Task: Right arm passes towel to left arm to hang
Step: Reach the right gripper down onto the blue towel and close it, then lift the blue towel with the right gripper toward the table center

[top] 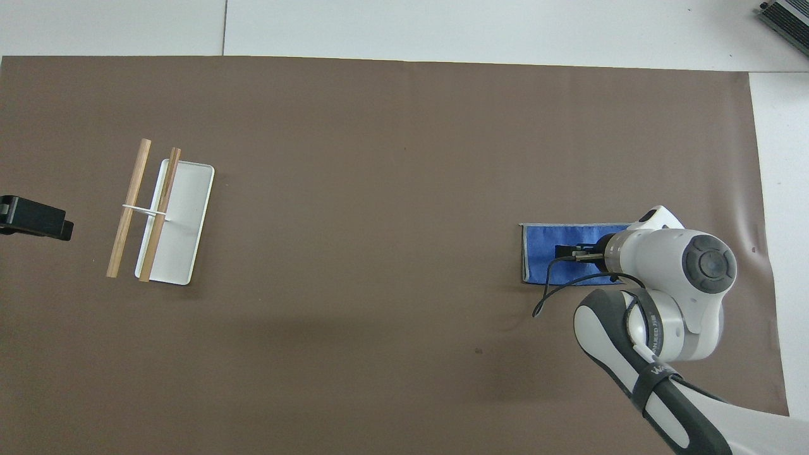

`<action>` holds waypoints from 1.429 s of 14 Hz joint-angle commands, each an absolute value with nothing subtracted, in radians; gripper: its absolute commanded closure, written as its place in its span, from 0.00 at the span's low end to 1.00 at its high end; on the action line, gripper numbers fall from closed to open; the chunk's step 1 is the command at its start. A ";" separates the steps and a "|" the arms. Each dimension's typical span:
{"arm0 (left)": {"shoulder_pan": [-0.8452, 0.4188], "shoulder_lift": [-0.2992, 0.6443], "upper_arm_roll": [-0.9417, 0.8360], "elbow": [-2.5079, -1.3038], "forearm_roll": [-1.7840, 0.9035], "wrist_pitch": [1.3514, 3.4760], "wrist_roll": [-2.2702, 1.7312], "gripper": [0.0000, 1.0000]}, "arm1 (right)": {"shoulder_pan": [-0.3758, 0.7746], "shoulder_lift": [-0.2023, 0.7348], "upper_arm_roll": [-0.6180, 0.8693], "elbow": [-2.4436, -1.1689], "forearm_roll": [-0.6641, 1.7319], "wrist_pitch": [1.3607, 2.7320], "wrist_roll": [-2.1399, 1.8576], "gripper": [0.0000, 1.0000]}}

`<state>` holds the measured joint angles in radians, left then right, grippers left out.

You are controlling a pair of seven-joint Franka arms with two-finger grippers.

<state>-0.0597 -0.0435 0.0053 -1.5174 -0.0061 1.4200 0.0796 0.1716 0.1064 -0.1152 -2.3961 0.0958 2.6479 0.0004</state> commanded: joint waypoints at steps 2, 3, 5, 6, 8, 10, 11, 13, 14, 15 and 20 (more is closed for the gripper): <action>-0.052 -0.067 0.006 -1.537 -0.017 1.411 0.087 0.00 | 0.158 0.126 -0.112 -2.398 0.222 2.677 -0.138 0.00; -0.052 -0.067 0.006 -1.537 -0.017 1.411 0.087 0.00 | 0.160 0.126 -0.112 -2.398 0.224 2.677 -0.141 0.00; -0.052 -0.067 0.006 -1.537 -0.017 1.411 0.087 0.00 | 0.164 0.127 -0.112 -2.398 0.224 2.675 -0.141 0.16; -0.052 -0.067 0.006 -1.537 -0.017 1.411 0.087 0.00 | 0.164 0.127 -0.112 -2.398 0.224 2.675 -0.141 0.35; -0.052 -0.067 0.006 -1.537 -0.017 1.411 0.087 0.00 | 0.166 0.127 -0.114 -2.398 0.224 2.675 -0.132 0.80; -0.052 -0.067 0.006 -1.537 -0.017 1.411 0.087 0.00 | 0.170 0.127 -0.113 -2.390 0.224 2.669 -0.091 1.00; -0.052 -0.067 0.006 -1.537 -0.017 1.411 0.087 0.00 | 0.176 0.126 -0.112 -2.378 0.224 2.658 -0.066 1.00; -0.052 -0.067 0.006 -1.537 -0.017 1.411 0.087 0.00 | 0.181 0.115 -0.112 -2.326 0.224 2.569 -0.034 1.00; -0.052 -0.067 0.006 -1.537 -0.017 1.411 0.087 0.00 | 0.181 0.107 -0.112 -2.286 0.224 2.500 -0.028 1.00; -0.052 -0.067 0.006 -1.537 -0.017 1.411 0.087 0.00 | 0.181 0.094 -0.110 -2.246 0.224 2.429 -0.006 1.00; -0.052 -0.067 0.006 -1.537 -0.017 1.411 0.087 0.00 | 0.213 0.049 -0.107 -2.090 0.222 2.208 0.127 1.00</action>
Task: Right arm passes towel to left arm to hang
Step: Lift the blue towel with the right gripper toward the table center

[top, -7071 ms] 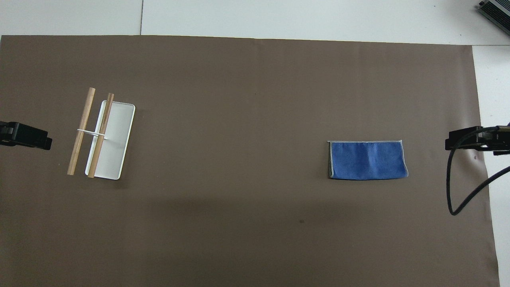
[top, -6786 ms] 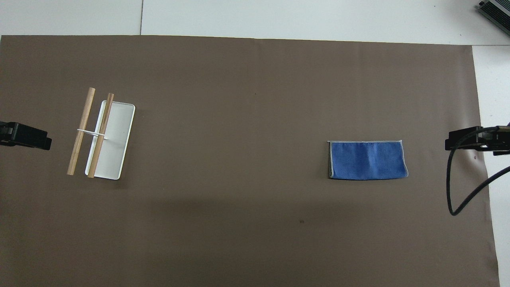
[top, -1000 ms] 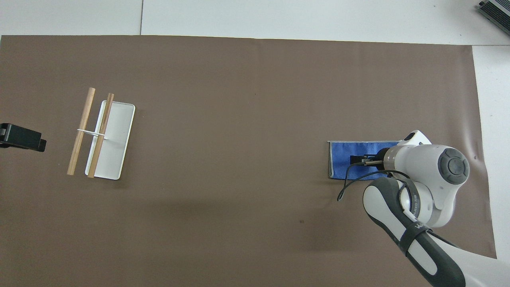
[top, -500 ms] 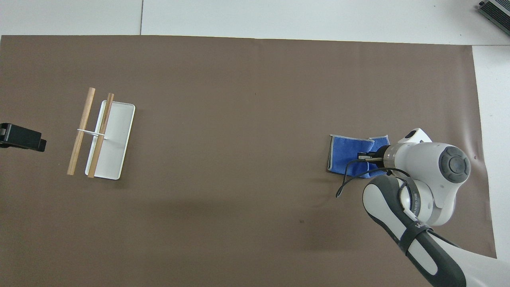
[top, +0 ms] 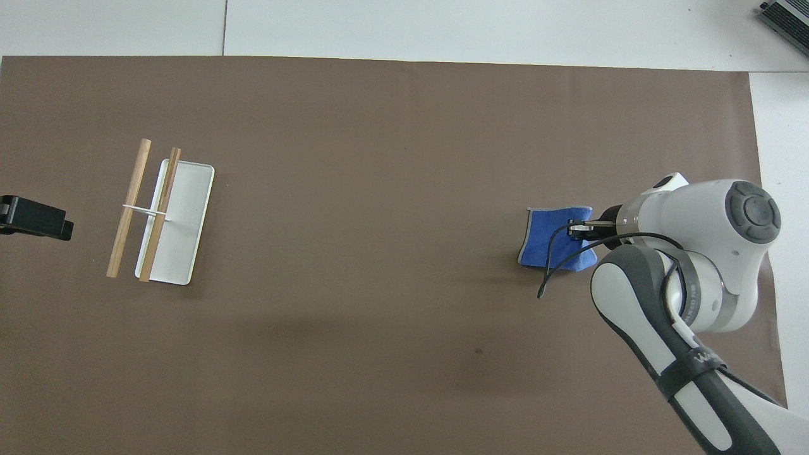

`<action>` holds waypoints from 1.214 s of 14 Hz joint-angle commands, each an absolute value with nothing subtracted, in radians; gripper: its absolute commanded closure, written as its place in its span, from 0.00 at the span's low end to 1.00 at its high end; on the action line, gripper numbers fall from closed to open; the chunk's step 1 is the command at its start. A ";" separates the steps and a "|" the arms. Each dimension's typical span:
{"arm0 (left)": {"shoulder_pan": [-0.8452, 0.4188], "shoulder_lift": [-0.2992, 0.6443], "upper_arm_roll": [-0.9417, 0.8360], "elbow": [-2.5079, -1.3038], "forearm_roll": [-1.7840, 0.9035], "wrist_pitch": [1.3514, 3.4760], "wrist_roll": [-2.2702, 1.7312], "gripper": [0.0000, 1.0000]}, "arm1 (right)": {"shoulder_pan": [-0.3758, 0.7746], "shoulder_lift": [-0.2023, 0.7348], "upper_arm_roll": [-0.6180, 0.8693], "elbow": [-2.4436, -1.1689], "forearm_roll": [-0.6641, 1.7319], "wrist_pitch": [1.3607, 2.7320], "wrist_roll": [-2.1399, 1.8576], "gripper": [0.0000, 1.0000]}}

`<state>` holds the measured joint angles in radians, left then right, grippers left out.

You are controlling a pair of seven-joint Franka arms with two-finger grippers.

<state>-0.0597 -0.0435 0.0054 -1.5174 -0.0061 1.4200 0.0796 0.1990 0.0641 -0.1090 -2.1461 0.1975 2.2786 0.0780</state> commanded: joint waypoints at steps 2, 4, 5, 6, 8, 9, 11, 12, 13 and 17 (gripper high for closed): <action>-0.052 -0.067 0.006 -1.537 -0.017 1.411 0.087 0.00 | 0.224 0.022 -0.106 -2.036 0.224 2.134 0.146 1.00; -0.052 -0.067 0.006 -1.537 -0.017 1.411 0.087 0.00 | 0.224 -0.005 -0.071 -1.990 0.227 2.090 0.169 1.00; -0.052 -0.067 0.006 -1.537 -0.017 1.411 0.087 0.00 | 0.224 -0.011 -0.060 -1.962 0.239 2.070 0.184 1.00; -0.052 -0.067 0.006 -1.537 -0.017 1.411 0.087 0.00 | 0.224 -0.014 -0.037 -1.933 0.288 2.057 0.189 1.00; -0.052 -0.067 0.006 -1.537 -0.017 1.411 0.087 0.00 | 0.224 -0.014 -0.020 -1.884 0.398 2.049 0.219 1.00; -0.052 -0.067 0.006 -1.537 -0.017 1.411 0.087 0.00 | 0.224 -0.014 -0.009 -1.867 0.454 2.051 0.228 1.00; -0.054 -0.067 0.005 -1.537 -0.017 1.411 0.086 0.00 | 0.224 -0.014 0.015 -1.861 0.561 2.057 0.224 1.00; -0.057 -0.067 0.005 -1.537 -0.015 1.413 0.086 0.00 | 0.224 -0.014 0.040 -1.861 0.648 2.071 0.225 1.00; -0.060 -0.067 0.005 -1.537 -0.017 1.413 0.083 0.00 | 0.224 -0.015 0.051 -1.862 0.726 2.078 0.229 1.00; -0.107 -0.072 -0.026 -1.549 -0.018 1.446 0.004 0.00 | 0.241 -0.032 0.087 -1.903 1.025 2.167 0.218 1.00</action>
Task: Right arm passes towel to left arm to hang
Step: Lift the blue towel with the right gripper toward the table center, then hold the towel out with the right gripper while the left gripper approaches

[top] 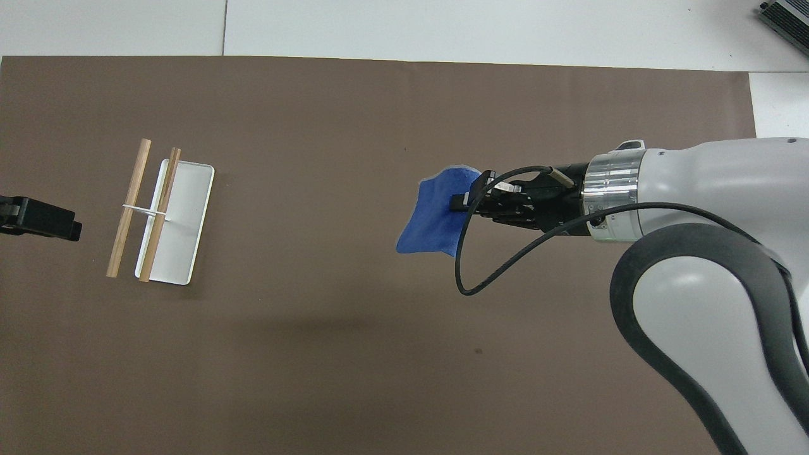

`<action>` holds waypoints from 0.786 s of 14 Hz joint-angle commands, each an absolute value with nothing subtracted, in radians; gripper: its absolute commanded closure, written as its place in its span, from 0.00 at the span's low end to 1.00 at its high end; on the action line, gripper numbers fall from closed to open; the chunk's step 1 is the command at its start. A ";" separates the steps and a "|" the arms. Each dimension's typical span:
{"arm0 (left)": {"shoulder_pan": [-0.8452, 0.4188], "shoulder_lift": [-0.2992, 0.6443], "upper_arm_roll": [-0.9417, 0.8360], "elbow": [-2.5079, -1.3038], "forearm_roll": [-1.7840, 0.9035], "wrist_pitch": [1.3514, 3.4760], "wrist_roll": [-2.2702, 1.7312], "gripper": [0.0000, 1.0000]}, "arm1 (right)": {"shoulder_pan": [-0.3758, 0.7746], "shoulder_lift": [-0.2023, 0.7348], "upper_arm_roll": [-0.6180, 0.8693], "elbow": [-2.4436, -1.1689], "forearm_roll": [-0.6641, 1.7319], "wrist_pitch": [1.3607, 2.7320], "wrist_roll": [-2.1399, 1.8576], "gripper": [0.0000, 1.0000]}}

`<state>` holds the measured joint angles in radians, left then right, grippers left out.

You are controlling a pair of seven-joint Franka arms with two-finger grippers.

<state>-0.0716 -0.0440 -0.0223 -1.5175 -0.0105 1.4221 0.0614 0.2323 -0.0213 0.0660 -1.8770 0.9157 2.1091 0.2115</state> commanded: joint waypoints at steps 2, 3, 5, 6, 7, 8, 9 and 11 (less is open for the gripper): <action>-0.168 -0.100 -0.028 -1.621 -0.023 1.552 -0.128 0.00 | 0.309 -0.038 0.094 -1.942 1.197 2.323 0.184 1.00; -0.178 -0.107 -0.031 -1.644 -0.035 1.586 -0.196 0.00 | 0.342 -0.034 0.094 -1.956 1.277 2.391 0.145 1.00; -0.193 -0.110 -0.034 -1.652 -0.106 1.626 -0.297 0.00 | 0.388 -0.028 0.094 -1.974 1.438 2.460 0.056 1.00; -0.222 -0.110 -0.034 -1.663 -0.110 1.644 -0.357 0.00 | 0.393 -0.026 0.094 -1.980 1.516 2.473 0.022 1.00; -0.248 -0.113 -0.034 -1.677 -0.117 1.678 -0.430 0.00 | 0.394 -0.026 0.094 -1.983 1.602 2.474 -0.001 1.00; -0.262 -0.115 -0.035 -1.692 -0.153 1.715 -0.508 0.00 | 0.396 -0.018 0.095 -1.983 1.683 2.476 -0.018 1.00; -0.265 -0.121 -0.035 -1.707 -0.200 1.764 -0.599 0.00 | 0.412 -0.015 0.094 -1.986 1.756 2.476 -0.055 1.00; -0.303 -0.132 -0.034 -1.750 -0.235 1.848 -0.759 0.00 | 0.416 -0.012 0.094 -1.994 1.828 2.477 -0.095 1.00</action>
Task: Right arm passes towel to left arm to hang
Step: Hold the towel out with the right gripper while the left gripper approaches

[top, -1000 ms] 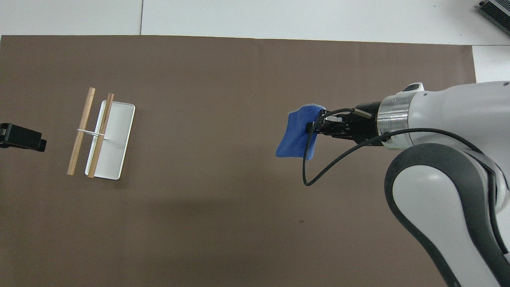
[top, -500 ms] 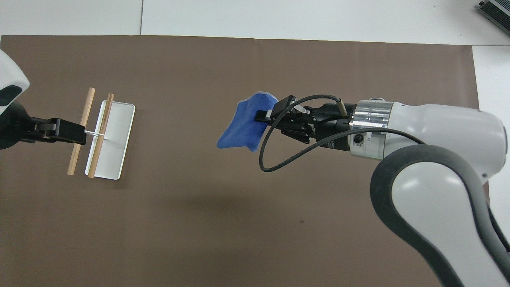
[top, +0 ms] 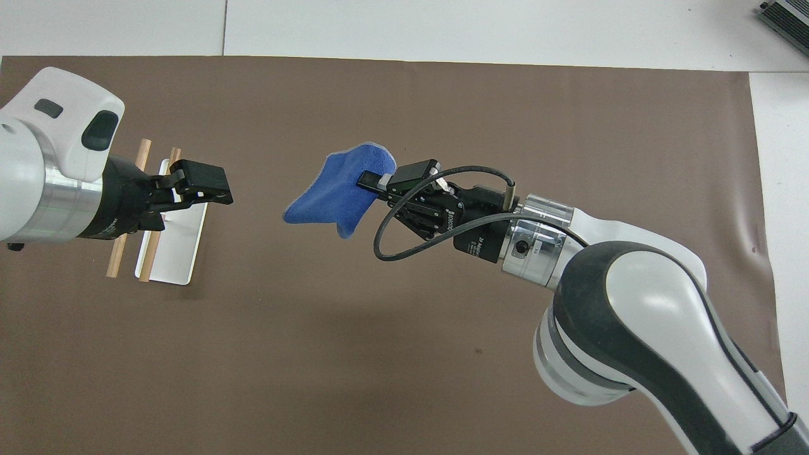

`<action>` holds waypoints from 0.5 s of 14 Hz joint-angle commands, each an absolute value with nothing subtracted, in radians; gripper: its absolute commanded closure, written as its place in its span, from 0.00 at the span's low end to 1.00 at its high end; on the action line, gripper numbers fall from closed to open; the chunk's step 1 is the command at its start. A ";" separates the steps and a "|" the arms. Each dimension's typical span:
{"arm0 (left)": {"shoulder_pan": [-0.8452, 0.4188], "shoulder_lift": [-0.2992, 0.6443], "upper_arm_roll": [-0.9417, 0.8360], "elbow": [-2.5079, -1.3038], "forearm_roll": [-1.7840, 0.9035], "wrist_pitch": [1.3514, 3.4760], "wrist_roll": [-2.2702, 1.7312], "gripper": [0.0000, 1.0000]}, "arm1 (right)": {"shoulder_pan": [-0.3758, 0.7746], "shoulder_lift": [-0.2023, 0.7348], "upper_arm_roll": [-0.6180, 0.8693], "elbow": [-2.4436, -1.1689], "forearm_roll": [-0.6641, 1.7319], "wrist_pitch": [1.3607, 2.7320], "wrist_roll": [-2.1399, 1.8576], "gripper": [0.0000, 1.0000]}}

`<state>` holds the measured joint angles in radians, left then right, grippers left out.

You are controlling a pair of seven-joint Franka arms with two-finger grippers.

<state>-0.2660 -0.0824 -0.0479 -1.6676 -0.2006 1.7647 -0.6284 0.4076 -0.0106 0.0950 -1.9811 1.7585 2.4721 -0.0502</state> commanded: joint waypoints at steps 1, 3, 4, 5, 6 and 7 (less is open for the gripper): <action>-0.316 -0.135 -0.035 -1.768 -0.253 1.879 -0.825 0.00 | 0.417 -0.014 0.094 -1.997 1.829 2.477 -0.098 1.00; -0.337 -0.140 -0.035 -1.790 -0.301 1.965 -0.995 0.00 | 0.417 -0.014 0.095 -2.002 1.830 2.479 -0.101 1.00; -0.372 -0.143 -0.034 -1.802 -0.301 2.000 -1.078 0.00 | 0.417 -0.014 0.094 -2.003 1.830 2.479 -0.101 1.00; -0.400 -0.147 -0.034 -1.818 -0.301 2.028 -1.150 0.00 | 0.417 -0.014 0.094 -2.005 1.829 2.482 -0.100 1.00; -0.413 -0.150 -0.034 -1.827 -0.301 2.054 -1.229 0.00 | 0.417 -0.015 0.094 -2.009 1.829 2.485 -0.101 1.00; -0.431 -0.153 -0.034 -1.844 -0.301 2.080 -1.306 0.00 | 0.417 -0.015 0.095 -2.010 1.829 2.487 -0.101 1.00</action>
